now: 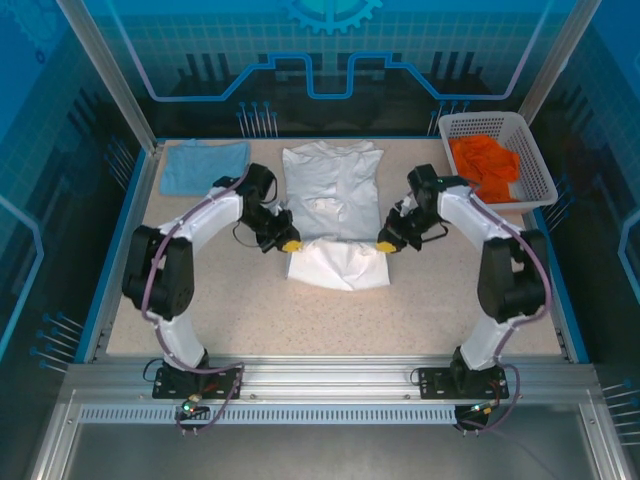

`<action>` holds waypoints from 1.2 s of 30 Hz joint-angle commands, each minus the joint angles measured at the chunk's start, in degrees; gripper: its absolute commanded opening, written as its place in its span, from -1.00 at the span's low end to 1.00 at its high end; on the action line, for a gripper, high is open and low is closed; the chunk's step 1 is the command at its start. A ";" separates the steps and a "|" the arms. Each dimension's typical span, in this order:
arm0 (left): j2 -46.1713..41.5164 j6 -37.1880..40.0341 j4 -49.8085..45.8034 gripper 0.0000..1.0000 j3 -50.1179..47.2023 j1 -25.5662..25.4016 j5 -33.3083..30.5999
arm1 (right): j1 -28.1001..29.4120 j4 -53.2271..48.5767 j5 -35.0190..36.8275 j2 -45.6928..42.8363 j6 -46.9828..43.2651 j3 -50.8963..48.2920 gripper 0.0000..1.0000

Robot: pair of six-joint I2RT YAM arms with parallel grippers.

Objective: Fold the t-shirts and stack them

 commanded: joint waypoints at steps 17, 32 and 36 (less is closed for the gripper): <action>21.13 0.38 -6.60 -0.84 25.89 7.89 -1.47 | -2.93 -7.35 2.08 30.05 2.77 36.12 -1.00; 20.38 3.91 -0.84 -0.75 26.37 7.92 -1.47 | -4.62 2.04 0.29 28.27 6.29 33.52 -1.00; 20.89 4.15 -0.81 -0.72 26.50 8.34 -1.35 | -4.81 1.99 0.63 28.77 6.53 33.49 -1.00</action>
